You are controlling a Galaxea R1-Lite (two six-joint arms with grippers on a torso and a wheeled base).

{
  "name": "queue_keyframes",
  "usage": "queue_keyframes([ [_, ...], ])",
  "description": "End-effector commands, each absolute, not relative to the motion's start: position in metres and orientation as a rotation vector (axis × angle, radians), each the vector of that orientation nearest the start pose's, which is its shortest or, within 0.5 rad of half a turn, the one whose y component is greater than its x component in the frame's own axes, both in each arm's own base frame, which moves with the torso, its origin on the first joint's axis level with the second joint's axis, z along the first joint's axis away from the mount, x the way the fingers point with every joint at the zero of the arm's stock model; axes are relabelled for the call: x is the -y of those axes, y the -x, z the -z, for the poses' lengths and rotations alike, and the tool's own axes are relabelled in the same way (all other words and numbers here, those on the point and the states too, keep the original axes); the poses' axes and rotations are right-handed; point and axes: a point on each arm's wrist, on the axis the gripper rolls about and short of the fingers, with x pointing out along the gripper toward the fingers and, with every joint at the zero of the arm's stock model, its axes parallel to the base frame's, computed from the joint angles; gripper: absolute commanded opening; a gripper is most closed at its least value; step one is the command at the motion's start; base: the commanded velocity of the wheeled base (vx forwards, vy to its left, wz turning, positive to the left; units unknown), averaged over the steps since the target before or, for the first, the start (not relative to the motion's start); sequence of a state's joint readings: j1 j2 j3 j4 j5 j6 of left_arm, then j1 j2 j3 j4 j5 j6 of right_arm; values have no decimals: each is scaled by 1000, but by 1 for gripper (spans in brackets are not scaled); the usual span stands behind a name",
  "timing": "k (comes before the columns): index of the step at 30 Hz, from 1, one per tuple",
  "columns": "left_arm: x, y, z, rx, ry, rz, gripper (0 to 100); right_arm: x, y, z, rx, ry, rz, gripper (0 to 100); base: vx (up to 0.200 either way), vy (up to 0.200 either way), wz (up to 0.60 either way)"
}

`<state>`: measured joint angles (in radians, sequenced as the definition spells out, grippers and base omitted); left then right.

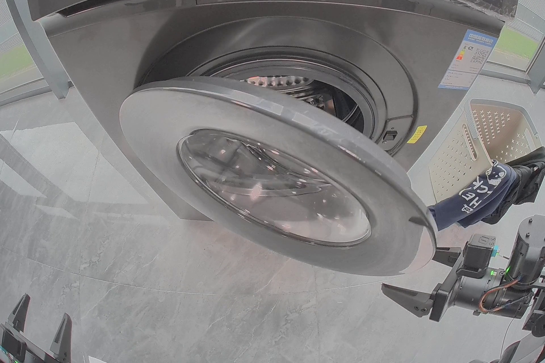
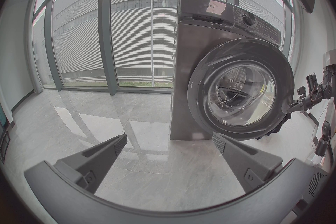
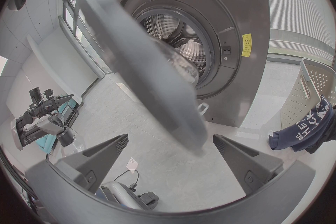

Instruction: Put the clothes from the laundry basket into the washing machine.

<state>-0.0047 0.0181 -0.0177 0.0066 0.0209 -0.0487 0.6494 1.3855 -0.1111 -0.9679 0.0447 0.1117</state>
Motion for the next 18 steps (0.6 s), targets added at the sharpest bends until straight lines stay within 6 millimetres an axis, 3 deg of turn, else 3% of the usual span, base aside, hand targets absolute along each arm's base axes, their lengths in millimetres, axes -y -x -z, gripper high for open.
queue_keyframes([
  [1,-1,22,-76,-13,49,-17,100,-101,-133,-122,-319,-21,-665,100,0,0,0],
  [5,-1,22,-76,-13,49,-17,100,-104,-137,-126,-297,-29,-667,100,0,0,0],
  [11,-1,22,-76,-13,49,-17,100,-109,-138,-122,-313,-22,-682,100,-200,0,0],
  [18,-1,22,-76,-13,49,-17,100,-115,-127,-116,-328,-29,-745,100,0,0,0],
])
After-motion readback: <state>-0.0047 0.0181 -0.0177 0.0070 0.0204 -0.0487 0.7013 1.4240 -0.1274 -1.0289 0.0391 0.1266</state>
